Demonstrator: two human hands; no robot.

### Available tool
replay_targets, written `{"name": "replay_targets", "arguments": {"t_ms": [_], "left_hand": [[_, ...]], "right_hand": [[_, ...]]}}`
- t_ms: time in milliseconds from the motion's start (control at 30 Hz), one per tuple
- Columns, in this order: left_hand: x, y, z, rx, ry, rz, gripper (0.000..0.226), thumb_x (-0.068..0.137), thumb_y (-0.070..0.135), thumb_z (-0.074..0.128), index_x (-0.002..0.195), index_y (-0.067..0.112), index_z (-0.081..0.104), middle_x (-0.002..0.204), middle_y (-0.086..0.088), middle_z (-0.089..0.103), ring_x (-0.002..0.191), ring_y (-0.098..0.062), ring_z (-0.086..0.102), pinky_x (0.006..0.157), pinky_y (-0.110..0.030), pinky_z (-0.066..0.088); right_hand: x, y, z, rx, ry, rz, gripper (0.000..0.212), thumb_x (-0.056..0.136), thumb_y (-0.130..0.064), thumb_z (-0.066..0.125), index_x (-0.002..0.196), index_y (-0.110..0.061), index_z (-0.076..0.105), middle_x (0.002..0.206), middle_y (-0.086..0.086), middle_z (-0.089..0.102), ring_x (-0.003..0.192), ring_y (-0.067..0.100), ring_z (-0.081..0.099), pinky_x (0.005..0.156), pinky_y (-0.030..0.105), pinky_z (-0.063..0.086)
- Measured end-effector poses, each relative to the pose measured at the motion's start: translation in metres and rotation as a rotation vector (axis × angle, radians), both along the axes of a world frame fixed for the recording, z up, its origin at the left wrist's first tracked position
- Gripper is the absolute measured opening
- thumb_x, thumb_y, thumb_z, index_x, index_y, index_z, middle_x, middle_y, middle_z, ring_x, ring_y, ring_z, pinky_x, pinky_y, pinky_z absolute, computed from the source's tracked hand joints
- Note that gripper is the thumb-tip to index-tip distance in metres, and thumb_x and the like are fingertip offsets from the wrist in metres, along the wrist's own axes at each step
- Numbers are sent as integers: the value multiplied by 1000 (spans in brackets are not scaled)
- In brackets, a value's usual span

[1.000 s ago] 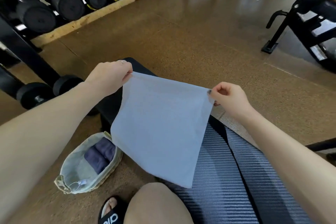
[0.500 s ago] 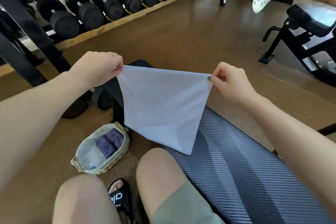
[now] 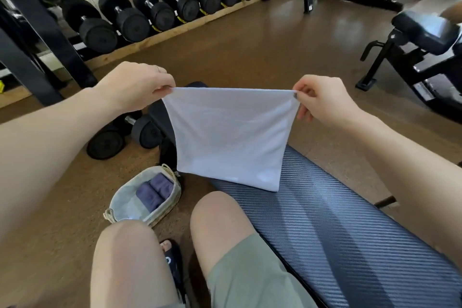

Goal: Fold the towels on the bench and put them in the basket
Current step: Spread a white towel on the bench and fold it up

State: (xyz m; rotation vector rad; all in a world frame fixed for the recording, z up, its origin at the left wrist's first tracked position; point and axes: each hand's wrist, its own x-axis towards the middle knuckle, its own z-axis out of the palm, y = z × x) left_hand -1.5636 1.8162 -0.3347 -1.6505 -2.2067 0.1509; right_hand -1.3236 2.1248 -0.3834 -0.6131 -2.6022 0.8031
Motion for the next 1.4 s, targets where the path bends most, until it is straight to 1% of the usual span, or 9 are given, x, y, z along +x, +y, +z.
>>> {"name": "replay_targets", "arguments": {"t_ms": [100, 233, 367, 433, 633, 767, 1000, 1167, 1400], "left_hand": [[-1, 0, 0, 10, -13, 39, 7, 97, 21, 61, 99, 21, 68, 95, 2, 66, 80, -30, 65, 53, -34, 49], [-3, 0, -3, 51, -8, 134, 6, 98, 21, 59, 101, 20, 64, 97, -1, 62, 81, -32, 62, 54, -36, 46], [-5, -8, -6, 71, 31, 299, 4, 96, 14, 58, 99, 14, 62, 101, -9, 57, 79, -38, 61, 54, -40, 44], [-9, -17, -5, 66, 42, 393, 7, 96, 12, 58, 99, 11, 64, 101, -13, 56, 80, -40, 60, 55, -41, 41], [-26, -48, 14, 94, 105, 508, 11, 94, 7, 53, 98, 6, 63, 99, -22, 57, 88, -47, 59, 64, -50, 47], [-36, -45, 29, 84, 127, 484, 13, 92, 1, 52, 97, 2, 63, 94, -25, 58, 86, -47, 58, 71, -55, 50], [-43, 48, -24, 59, -8, 329, 4, 89, -1, 55, 92, 1, 58, 88, -22, 53, 80, -42, 55, 66, -53, 47], [-38, 147, -111, -199, -177, 328, 22, 86, -8, 60, 93, 9, 48, 89, -8, 47, 79, -33, 56, 67, -43, 47], [-58, 211, -178, -291, -174, 251, 29, 81, -16, 55, 91, 9, 44, 86, -8, 39, 58, -24, 37, 54, -37, 31]], "right_hand": [[-1, -1, 3, -151, 17, -11, 9, 100, -10, 55, 94, -10, 63, 73, 2, 75, 62, 8, 73, 59, 11, 51], [-1, -4, 6, -227, 32, -9, 8, 98, -11, 56, 94, -10, 63, 77, 0, 77, 68, 9, 75, 58, 5, 44], [-7, -25, 13, -335, -17, 94, 9, 95, -9, 57, 91, -5, 63, 71, 7, 75, 64, 20, 74, 66, 23, 55], [-10, -43, 15, -482, -29, 198, 8, 95, -4, 58, 90, 1, 62, 67, 15, 72, 57, 23, 70, 60, 33, 56], [-16, -99, 24, -777, -49, 449, 11, 95, -2, 60, 97, 9, 63, 60, 13, 64, 53, 20, 57, 49, 26, 44], [-20, -104, 26, -958, 24, 480, 8, 95, -3, 60, 88, -2, 63, 59, 14, 61, 47, 17, 51, 49, 23, 40], [-3, -41, -40, -1066, 41, 138, 10, 92, 0, 62, 83, -3, 61, 55, 13, 59, 49, 19, 52, 47, 25, 38], [18, 6, -120, -932, -89, -189, 8, 91, -3, 65, 85, 0, 61, 59, 19, 63, 44, 21, 49, 48, 26, 35], [17, 33, -176, -774, -221, -332, 16, 92, -11, 66, 77, -5, 62, 58, 10, 65, 38, 17, 48, 39, 22, 34]]}}
